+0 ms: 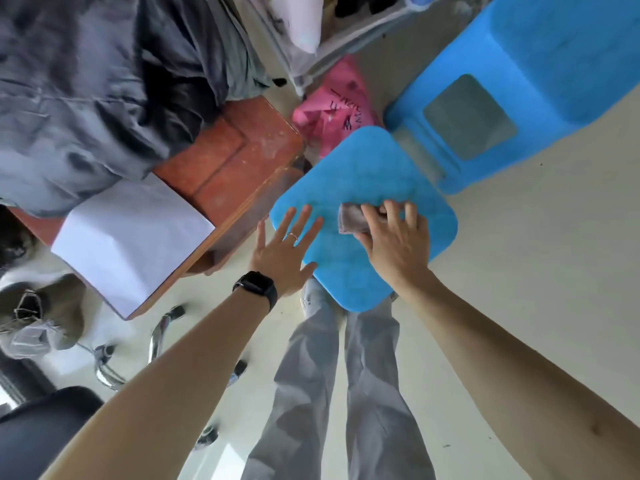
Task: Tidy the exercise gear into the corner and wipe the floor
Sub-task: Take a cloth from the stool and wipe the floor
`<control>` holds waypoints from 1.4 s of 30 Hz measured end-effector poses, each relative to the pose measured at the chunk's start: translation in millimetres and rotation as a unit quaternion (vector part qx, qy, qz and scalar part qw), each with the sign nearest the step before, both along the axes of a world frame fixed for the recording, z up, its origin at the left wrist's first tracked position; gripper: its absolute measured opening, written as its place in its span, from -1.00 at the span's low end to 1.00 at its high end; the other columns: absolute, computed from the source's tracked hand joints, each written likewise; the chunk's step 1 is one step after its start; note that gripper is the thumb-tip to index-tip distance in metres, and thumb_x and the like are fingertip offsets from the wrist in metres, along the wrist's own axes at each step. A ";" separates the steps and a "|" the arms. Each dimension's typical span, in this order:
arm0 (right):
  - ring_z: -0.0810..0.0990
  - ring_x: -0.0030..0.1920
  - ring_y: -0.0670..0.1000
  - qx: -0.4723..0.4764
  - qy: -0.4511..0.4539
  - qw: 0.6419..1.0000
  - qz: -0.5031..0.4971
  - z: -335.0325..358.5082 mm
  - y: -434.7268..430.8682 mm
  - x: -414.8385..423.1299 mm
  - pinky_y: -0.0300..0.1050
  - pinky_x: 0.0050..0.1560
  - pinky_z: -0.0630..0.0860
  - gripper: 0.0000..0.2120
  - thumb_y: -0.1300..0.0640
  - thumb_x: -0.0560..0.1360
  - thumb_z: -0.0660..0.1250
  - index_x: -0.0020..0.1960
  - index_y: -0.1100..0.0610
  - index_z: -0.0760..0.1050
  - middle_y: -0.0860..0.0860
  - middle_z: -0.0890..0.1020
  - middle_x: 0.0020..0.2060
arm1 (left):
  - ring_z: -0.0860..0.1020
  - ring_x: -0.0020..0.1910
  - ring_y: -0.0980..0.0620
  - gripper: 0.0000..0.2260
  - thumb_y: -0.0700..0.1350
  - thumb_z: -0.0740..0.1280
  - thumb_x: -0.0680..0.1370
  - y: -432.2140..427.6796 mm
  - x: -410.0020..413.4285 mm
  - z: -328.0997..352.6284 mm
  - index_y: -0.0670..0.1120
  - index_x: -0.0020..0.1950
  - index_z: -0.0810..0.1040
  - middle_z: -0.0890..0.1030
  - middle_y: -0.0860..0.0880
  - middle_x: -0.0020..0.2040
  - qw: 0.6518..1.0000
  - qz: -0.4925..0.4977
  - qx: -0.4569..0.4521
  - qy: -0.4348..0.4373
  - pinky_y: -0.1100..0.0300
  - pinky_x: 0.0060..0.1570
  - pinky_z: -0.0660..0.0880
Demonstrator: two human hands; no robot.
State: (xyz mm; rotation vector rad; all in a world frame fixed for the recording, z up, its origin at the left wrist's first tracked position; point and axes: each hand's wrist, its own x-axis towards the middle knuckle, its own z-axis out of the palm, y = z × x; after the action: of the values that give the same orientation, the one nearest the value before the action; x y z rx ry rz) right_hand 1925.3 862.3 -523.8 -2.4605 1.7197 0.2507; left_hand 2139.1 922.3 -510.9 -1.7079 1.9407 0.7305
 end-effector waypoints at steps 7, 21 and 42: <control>0.61 0.08 0.22 0.353 -0.155 0.885 -0.261 68.4 37.6 -31.2 0.05 0.02 0.49 -0.63 -0.14 0.60 0.24 0.20 0.15 0.45 0.13 0.65 0.04 | 0.25 0.53 -0.09 -0.53 0.11 0.13 0.65 -39.3 -32.7 75.9 0.03 0.55 0.26 0.32 -0.05 0.54 0.974 0.145 0.166 0.044 -0.05 0.48 0.21; 0.68 -0.27 -0.05 0.074 -0.454 0.783 -0.420 384.0 80.2 -128.7 -0.07 -0.16 0.63 -0.80 -0.03 0.47 0.47 0.07 -0.14 0.55 -0.04 0.66 -0.23 | 0.69 0.01 0.02 -0.60 0.19 0.30 0.59 -74.4 -180.9 394.9 -0.12 0.08 0.67 0.72 -0.06 -0.01 0.828 0.252 0.249 0.435 0.11 0.00 0.57; 0.62 -0.08 -0.15 -0.206 -0.535 0.549 -0.608 472.3 339.2 -436.0 -0.36 -0.14 0.48 -0.74 -0.04 0.52 0.41 0.17 -0.22 0.47 -0.26 0.56 0.15 | 0.62 -0.09 0.12 -0.82 -0.11 0.32 0.52 81.1 -615.8 513.1 0.11 -0.07 0.70 0.70 0.15 -0.15 0.858 -0.351 0.102 0.362 0.24 -0.06 0.51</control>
State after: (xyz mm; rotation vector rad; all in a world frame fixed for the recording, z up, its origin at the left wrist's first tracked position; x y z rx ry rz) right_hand 1489.3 1201.5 -51.5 -0.4386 2.1843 -1.5117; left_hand 1523.3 1003.4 2.2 -0.4901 2.5971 1.3160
